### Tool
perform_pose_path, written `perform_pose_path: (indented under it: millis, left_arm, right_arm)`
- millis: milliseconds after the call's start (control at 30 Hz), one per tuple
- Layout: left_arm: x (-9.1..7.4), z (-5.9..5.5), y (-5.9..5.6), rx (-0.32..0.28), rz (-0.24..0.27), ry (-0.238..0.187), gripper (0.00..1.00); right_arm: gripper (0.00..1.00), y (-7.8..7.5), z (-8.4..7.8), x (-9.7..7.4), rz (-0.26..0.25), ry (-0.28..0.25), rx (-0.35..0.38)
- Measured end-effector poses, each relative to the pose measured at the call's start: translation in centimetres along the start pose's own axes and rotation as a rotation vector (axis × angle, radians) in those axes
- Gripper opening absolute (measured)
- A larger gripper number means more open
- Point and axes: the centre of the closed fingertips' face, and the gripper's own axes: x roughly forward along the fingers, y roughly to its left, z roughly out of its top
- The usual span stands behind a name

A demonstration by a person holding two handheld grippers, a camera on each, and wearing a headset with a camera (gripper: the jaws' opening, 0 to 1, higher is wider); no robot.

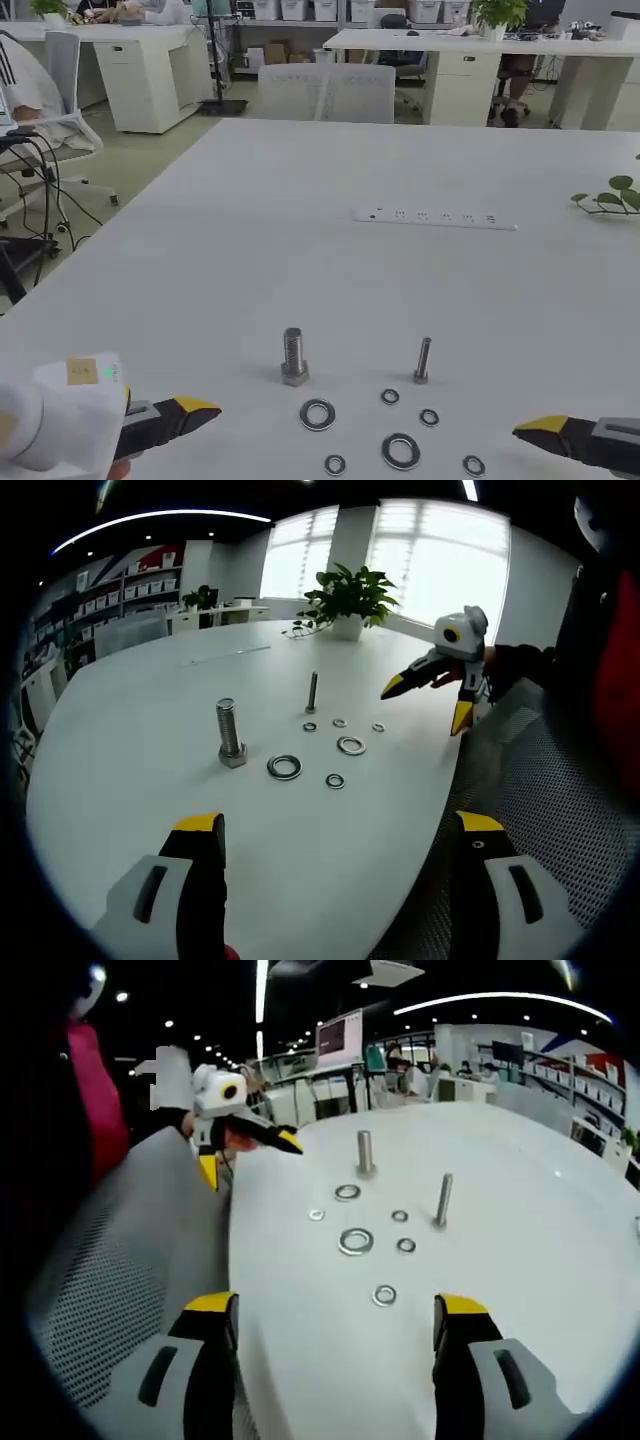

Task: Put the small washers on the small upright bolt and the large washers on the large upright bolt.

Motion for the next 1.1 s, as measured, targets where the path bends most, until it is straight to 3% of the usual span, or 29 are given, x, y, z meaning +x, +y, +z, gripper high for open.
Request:
perform_pose_path:
  millis: [633,1100]
  left_arm:
    - [0.0,0.2,-0.1,0.016,0.003,0.001,0.93]
    - [-0.1,0.6,-0.2,0.029,0.009,-0.001,0.92]
  right_arm:
    - [0.78,0.0,0.4,0.3,0.018,0.031,-0.036]
    - [0.76,0.1,1.6,1.4,0.063,0.077,-0.113]
